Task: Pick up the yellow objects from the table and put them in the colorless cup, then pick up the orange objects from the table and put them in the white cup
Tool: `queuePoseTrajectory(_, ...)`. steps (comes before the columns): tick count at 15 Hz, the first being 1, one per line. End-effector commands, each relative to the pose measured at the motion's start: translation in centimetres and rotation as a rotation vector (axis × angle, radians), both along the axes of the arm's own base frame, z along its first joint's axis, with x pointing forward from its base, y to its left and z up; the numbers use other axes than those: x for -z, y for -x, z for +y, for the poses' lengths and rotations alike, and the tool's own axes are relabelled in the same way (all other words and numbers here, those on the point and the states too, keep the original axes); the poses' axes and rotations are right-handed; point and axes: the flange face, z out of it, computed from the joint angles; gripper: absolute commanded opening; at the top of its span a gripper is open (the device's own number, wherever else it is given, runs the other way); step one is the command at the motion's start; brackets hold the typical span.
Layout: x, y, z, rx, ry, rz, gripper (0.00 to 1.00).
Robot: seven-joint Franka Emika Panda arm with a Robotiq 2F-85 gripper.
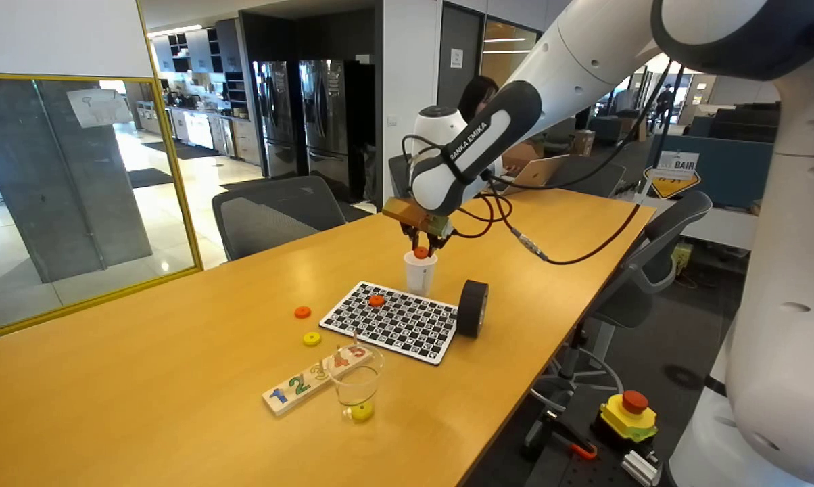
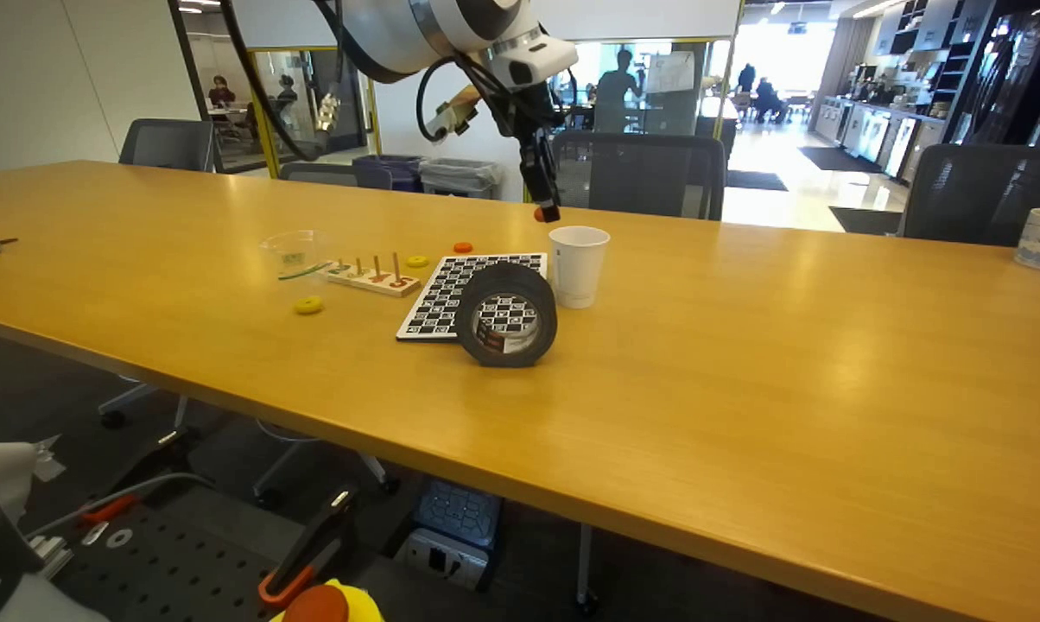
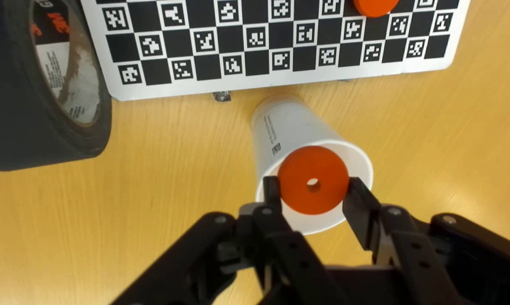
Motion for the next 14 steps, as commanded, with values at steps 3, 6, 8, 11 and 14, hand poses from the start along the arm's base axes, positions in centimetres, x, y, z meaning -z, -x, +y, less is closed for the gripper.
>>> queuePoseTrajectory(3, -0.2, -1.7, -2.4, 0.043, 0.015, -0.026, 0.23)
queuePoseTrajectory(6, 0.3, -2.3, -3.0, 0.051, 0.016, -0.02, 0.23)
queuePoseTrajectory(8, 0.7, -2.6, -3.3, 0.053, 0.013, -0.016, 0.23)
queuePoseTrajectory(11, 1.1, -3.0, -3.3, 0.056, -0.004, -0.01, 0.73)
queuePoseTrajectory(14, 0.9, -2.9, -2.8, 0.048, -0.01, -0.013, 0.97)
